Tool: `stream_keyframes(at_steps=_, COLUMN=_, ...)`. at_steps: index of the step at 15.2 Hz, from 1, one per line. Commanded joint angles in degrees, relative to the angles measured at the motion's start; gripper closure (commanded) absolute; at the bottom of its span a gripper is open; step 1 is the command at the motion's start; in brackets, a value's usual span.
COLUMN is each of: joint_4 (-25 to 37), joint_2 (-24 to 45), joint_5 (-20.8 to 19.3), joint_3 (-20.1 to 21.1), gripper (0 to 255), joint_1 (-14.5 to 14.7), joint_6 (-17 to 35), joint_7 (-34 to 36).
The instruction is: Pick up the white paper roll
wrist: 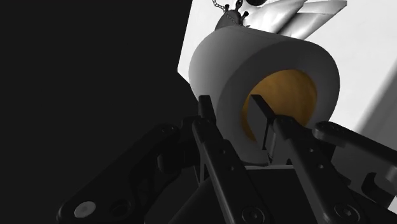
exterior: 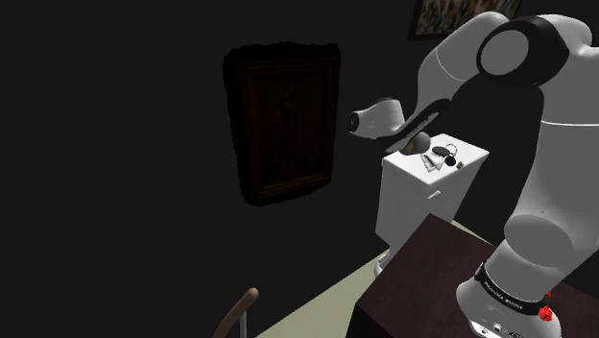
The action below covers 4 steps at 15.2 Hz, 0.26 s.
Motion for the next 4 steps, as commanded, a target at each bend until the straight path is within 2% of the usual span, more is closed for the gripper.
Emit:
stream_keyframes(at_steps=1, joint_4=-0.02, joint_2=-1.14, joint_5=0.35, joint_3=0.06, gripper=255, joint_1=0.01, joint_6=-0.32, joint_7=-1.12)
stream_keyframes(at_steps=4, joint_4=-0.06, joint_2=-1.8, joint_5=0.55, joint_3=0.09, gripper=255, joint_1=0.01, joint_6=-0.48, joint_7=-1.74)
